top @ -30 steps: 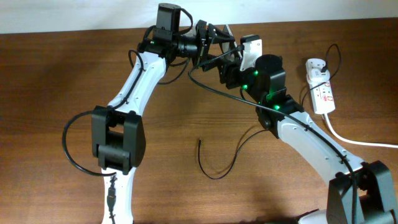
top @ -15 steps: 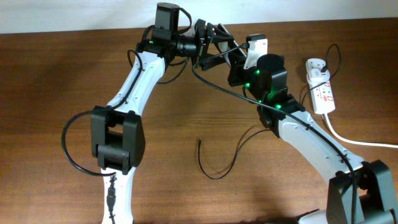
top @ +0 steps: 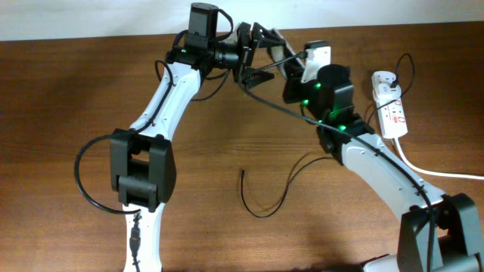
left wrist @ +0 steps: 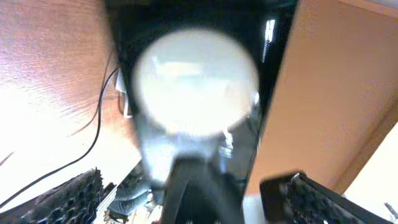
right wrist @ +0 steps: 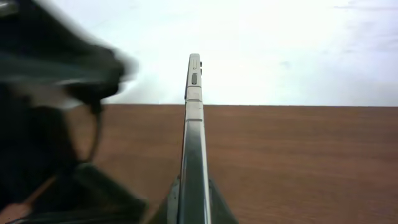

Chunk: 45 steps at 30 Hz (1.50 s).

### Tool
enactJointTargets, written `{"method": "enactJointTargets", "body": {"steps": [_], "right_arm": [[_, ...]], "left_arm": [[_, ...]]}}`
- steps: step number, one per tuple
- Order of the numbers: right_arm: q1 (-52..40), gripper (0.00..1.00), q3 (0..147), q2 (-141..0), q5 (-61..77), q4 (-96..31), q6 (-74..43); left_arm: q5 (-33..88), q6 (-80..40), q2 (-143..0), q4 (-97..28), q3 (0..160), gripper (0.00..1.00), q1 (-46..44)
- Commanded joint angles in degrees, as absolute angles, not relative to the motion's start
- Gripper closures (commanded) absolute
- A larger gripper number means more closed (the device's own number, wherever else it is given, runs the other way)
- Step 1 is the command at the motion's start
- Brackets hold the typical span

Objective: Plug charger to phone and switch on socket

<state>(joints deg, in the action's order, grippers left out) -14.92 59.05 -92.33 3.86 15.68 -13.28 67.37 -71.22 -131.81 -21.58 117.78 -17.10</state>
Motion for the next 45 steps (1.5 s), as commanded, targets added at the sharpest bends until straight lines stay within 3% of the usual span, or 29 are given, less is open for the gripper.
{"method": "enactJointTargets", "body": {"steps": [1,4,8,12,16,21,27,45], "right_arm": [[-11.8,0.96,59.9,-92.3,3.5,16.5,-15.8],[-6.9,0.96,59.9,-92.3,21.0,16.6,-31.1],[-5.4,0.96,59.9,-92.3,33.0,19.0,-52.2],[-5.7,0.96,59.9,-92.3,35.3,19.4,-71.5],[-5.7,0.96,59.9,-92.3,34.9,20.7,-92.8],[-9.4,0.96,59.9,-92.3,27.5,30.9,-97.9],[-15.8,0.96,59.9,-92.3,20.2,30.9,-98.7],[-17.6,0.96,59.9,-92.3,15.7,30.9,-93.0]], "left_arm": [[69.2,-68.4,-131.5,-21.5,118.7,0.01,-15.9],[71.3,-64.3,-131.5,-21.5,118.7,0.01,-14.0],[74.8,-61.6,-131.5,-21.5,118.7,0.01,-10.7],[73.9,-61.9,-131.5,-20.2,118.7,0.01,-7.9],[70.9,-72.6,-131.5,-4.1,118.7,0.01,-7.8],[64.1,-80.5,-131.5,-1.9,118.7,0.01,-8.1],[61.3,-87.6,-131.5,0.8,118.7,0.01,-11.1],[59.1,-87.8,-131.5,4.3,118.7,0.01,-15.8]]}}
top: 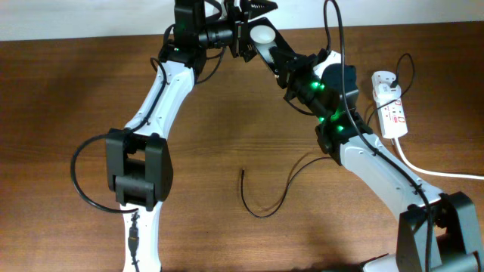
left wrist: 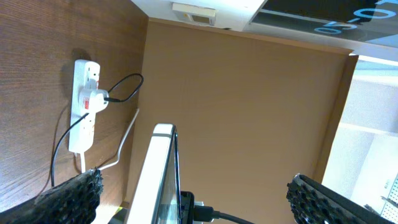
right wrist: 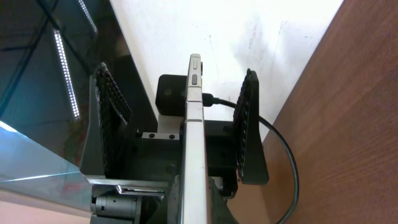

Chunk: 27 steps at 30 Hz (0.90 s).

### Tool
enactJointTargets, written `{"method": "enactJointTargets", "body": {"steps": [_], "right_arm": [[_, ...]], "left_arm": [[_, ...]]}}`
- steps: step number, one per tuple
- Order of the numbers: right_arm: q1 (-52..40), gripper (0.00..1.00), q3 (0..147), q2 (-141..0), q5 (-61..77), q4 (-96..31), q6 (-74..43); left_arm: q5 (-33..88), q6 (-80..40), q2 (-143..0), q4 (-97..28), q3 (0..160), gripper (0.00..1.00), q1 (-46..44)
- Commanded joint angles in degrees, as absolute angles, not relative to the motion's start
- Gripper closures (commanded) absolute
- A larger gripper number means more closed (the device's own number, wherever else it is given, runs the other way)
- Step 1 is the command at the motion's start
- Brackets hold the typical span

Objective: Plug charger to phone and switch on socket

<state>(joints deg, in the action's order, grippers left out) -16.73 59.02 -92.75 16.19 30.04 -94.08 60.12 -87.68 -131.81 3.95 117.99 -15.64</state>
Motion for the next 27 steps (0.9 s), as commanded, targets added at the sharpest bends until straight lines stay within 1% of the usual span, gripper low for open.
{"method": "enactJointTargets", "body": {"steps": [1,6,10,17,18,19,20,21,22,24,25,27], "right_arm": [[-17.7,0.96,59.9,-92.3,15.7,30.9,-93.0],[-17.9,0.96,59.9,-92.3,15.5,30.9,-93.1],[-20.7,0.96,59.9,-92.3,10.4,30.7,-93.1],[-21.1,0.96,59.9,-92.3,8.5,30.3,-93.0],[-21.1,0.96,59.9,-92.3,8.5,30.3,-93.0],[-21.1,0.96,59.9,-92.3,8.5,30.3,-93.0],[-21.1,0.96,59.9,-92.3,8.5,30.3,-93.0],[-21.1,0.96,59.9,-92.3,8.5,30.3,-93.0],[-21.1,0.96,59.9,-92.3,8.5,30.3,-93.0],[-21.1,0.96,59.9,-92.3,8.5,30.3,-93.0],[-21.1,0.96,59.9,-92.3,8.5,30.3,-93.0],[-21.1,0.96,59.9,-92.3,8.5,30.3,-93.1]], "left_arm": [[59.1,-87.8,-131.5,4.3,118.7,0.04,-15.8],[58.3,-87.8,-131.5,4.3,118.7,0.04,-15.8],[58.0,-87.8,-131.5,4.3,118.7,0.04,-15.8],[57.1,-87.8,-131.5,4.3,118.7,0.03,-15.8],[57.2,-87.8,-131.5,4.3,118.7,0.06,-15.8],[57.2,-87.8,-131.5,4.3,118.7,0.14,-15.8],[57.2,-87.8,-131.5,4.3,118.7,0.27,-15.8],[57.2,-87.8,-131.5,4.3,118.7,0.36,-15.8],[57.2,-87.8,-131.5,4.3,118.7,0.48,-15.8],[57.4,-86.3,-131.5,4.3,118.7,0.56,-15.8],[57.7,-86.0,-131.5,4.3,118.7,0.56,-15.8],[57.8,-85.8,-131.5,4.3,118.7,0.65,-15.8]]}}
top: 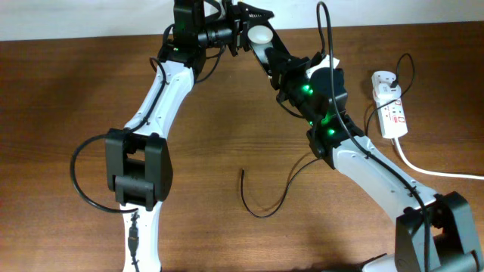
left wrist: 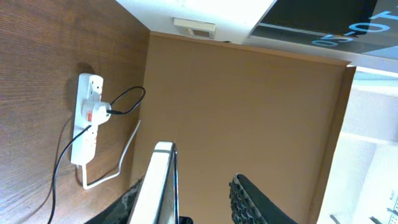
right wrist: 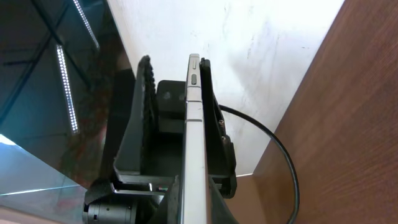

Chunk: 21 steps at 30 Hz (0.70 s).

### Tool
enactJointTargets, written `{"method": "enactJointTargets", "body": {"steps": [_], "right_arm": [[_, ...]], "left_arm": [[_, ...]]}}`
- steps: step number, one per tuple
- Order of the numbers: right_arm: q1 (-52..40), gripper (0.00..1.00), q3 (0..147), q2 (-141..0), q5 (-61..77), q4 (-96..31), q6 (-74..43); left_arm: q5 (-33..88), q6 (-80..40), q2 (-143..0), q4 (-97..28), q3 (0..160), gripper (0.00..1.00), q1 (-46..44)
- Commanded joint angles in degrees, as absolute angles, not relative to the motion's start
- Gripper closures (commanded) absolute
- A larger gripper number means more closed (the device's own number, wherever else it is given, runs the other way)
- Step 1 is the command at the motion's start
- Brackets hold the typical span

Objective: Plug charger to phone and switch on socket

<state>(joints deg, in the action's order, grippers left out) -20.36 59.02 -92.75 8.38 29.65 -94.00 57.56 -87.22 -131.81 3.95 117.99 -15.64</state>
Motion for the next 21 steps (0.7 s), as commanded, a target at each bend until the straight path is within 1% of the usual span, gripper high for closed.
{"method": "enactJointTargets", "body": {"steps": [1,2,3,5,7,8,9,10,16,17,18,19,20,21], "right_arm": [[-21.1,0.96,59.9,-92.3,8.5,30.3,-93.0],[-21.1,0.96,59.9,-92.3,8.4,30.2,-93.0],[-21.1,0.96,59.9,-92.3,8.3,30.3,-93.1],[-21.1,0.96,59.9,-92.3,8.3,30.3,-93.1],[-21.1,0.96,59.9,-92.3,8.3,30.3,-93.1],[-21.1,0.96,59.9,-92.3,8.3,30.3,-93.1],[-21.1,0.96,59.9,-92.3,8.3,30.3,-93.1],[-21.1,0.96,59.9,-92.3,8.3,30.3,-93.1],[-21.1,0.96,59.9,-92.3,8.3,30.2,-93.1],[-21.1,0.95,59.9,-92.3,8.3,30.3,-93.1],[-21.1,0.63,59.9,-92.3,8.3,30.3,-93.1],[-21.1,0.48,59.9,-92.3,8.3,30.3,-93.1],[-21.1,0.2,59.9,-92.3,8.3,30.3,-93.1],[-21.1,0.11,59.9,-92.3,8.3,30.2,-93.1]], "left_arm": [[57.8,-85.1,-131.5,4.3,118.7,0.68,-15.8],[57.8,-84.7,-131.5,4.3,118.7,0.69,-15.8],[57.8,-84.3,-131.5,4.3,118.7,0.76,-15.8],[58.0,-84.3,-131.5,4.3,118.7,0.84,-15.8],[58.2,-83.9,-131.5,4.3,118.7,0.84,-15.8],[58.3,-83.9,-131.5,4.3,118.7,0.87,-15.8],[58.3,-83.9,-131.5,4.3,118.7,0.97,-15.8],[58.3,-83.9,-131.5,4.3,118.7,1.0,-15.8],[58.3,-83.9,-131.5,4.3,118.7,1.0,-15.8],[58.2,-83.9,-131.5,4.3,118.7,1.0,-15.8],[58.3,-83.9,-131.5,4.3,118.7,1.0,-15.8],[58.3,-83.9,-131.5,4.3,118.7,1.0,-15.8],[58.3,-83.9,-131.5,4.3,118.7,1.0,-15.8],[58.3,-83.9,-131.5,4.3,118.7,1.0,-15.8]]}}
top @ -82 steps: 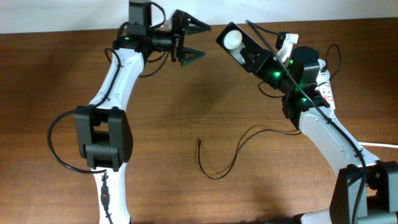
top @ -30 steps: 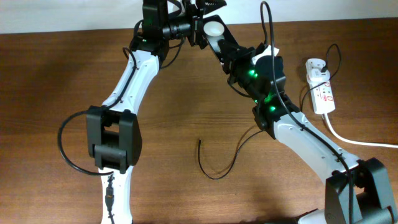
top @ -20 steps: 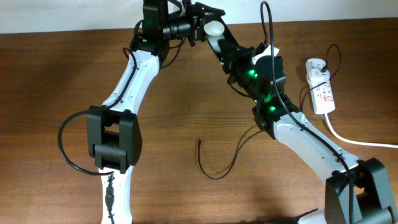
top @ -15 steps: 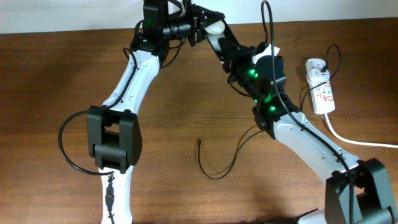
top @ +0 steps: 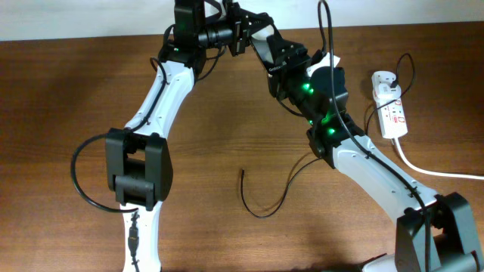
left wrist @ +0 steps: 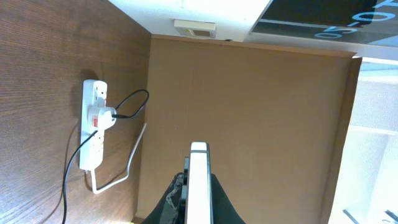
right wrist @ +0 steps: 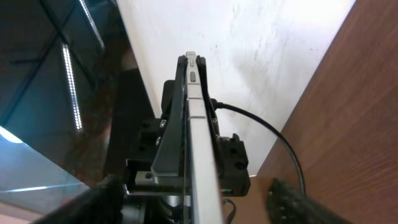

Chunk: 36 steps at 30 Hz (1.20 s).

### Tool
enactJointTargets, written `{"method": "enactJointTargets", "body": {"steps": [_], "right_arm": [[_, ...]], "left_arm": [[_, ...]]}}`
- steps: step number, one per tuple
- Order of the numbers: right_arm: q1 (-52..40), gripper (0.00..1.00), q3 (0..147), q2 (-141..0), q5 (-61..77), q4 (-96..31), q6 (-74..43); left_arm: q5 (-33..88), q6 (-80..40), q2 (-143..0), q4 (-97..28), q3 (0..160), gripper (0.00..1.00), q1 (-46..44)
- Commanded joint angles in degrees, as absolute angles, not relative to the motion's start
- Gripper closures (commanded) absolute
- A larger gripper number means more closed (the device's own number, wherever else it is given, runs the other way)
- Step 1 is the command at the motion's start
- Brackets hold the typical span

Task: Plug charger to phone and switch on socket
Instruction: 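Lower the right gripper to the black cable and grasp its USB-C plug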

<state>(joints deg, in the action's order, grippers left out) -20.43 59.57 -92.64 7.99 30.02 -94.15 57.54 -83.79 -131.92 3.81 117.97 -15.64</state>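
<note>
The phone (left wrist: 199,177) is held up edge-on above the table's far edge, with my left gripper (left wrist: 198,190) shut on it. In the right wrist view the phone (right wrist: 198,143) stands between the spread fingers of my right gripper (right wrist: 199,193), which is open and clear of it. A black charger cable (right wrist: 264,124) runs into the phone beside the left gripper. From overhead, the left gripper (top: 243,34) and right gripper (top: 281,57) meet at the top centre. The white power strip (top: 392,109) with the charger's adapter (top: 382,79) lies at the right.
The cable's slack (top: 265,205) loops over the wooden table (top: 91,91) at mid-front. The strip's white lead (top: 431,170) trails off to the right. A white wall borders the far table edge. The power strip (left wrist: 96,134) also shows in the left wrist view.
My left gripper's fingers, then still narrowing round the phone, are now shut on it. My right gripper, then shut on the phone, now stands open with its fingers spread wide.
First my right gripper held the phone up near the open left gripper. Then the left gripper's open fingers stood on either side of the phone, with the cable plugged in. They then narrowed, and now the left holds the phone and the right has let go.
</note>
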Motion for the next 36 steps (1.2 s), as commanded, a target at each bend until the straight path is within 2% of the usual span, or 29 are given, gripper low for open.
{"method": "enactJointTargets", "body": {"steps": [1,6,10,13,15,17,22,26,29,34,36], "right_arm": [[-21.1,0.01,59.9,-92.3,8.3,30.2,-93.1],[-20.9,0.01,59.9,-92.3,8.3,22.9,-93.0],[-19.8,0.01,59.9,-92.3,8.7,22.5,-87.0],[-18.5,0.01,59.9,-92.3,14.2,22.1,-75.5],[-18.3,0.01,59.9,-92.3,23.9,19.5,-64.2],[-18.4,0.01,59.9,-92.3,30.9,5.6,-52.3],[-20.6,0.01,60.0,-92.3,29.3,-21.2,-34.2],[-30.9,0.01,62.8,-92.3,13.0,-36.5,-33.0],[-35.1,0.01,63.0,-92.3,10.0,-37.8,-33.5],[-35.7,0.01,63.0,-92.3,12.2,-37.5,-34.3],[-37.2,0.01,63.3,-92.3,6.0,-39.7,-38.6]], "left_arm": [[58.3,-83.9,-131.5,4.3,118.7,1.0,-15.7],[59.7,-83.9,-131.5,4.3,118.7,1.0,-12.4],[66.3,-82.4,-131.5,4.3,118.7,1.0,-3.1],[80.4,-73.5,-131.5,4.3,118.7,1.0,5.7],[88.6,-68.1,-131.5,4.3,118.7,1.0,8.6],[90.2,-64.9,-131.5,3.4,118.6,1.0,10.4],[90.2,-64.6,-131.5,3.4,118.6,1.0,10.4],[90.2,-64.6,-131.5,3.4,118.6,1.0,10.4],[90.2,-64.6,-131.5,3.4,118.6,1.0,10.4],[90.2,-64.6,-131.5,3.4,118.6,1.0,10.4],[90.0,-64.6,-131.5,3.4,118.6,1.0,10.4]]}}
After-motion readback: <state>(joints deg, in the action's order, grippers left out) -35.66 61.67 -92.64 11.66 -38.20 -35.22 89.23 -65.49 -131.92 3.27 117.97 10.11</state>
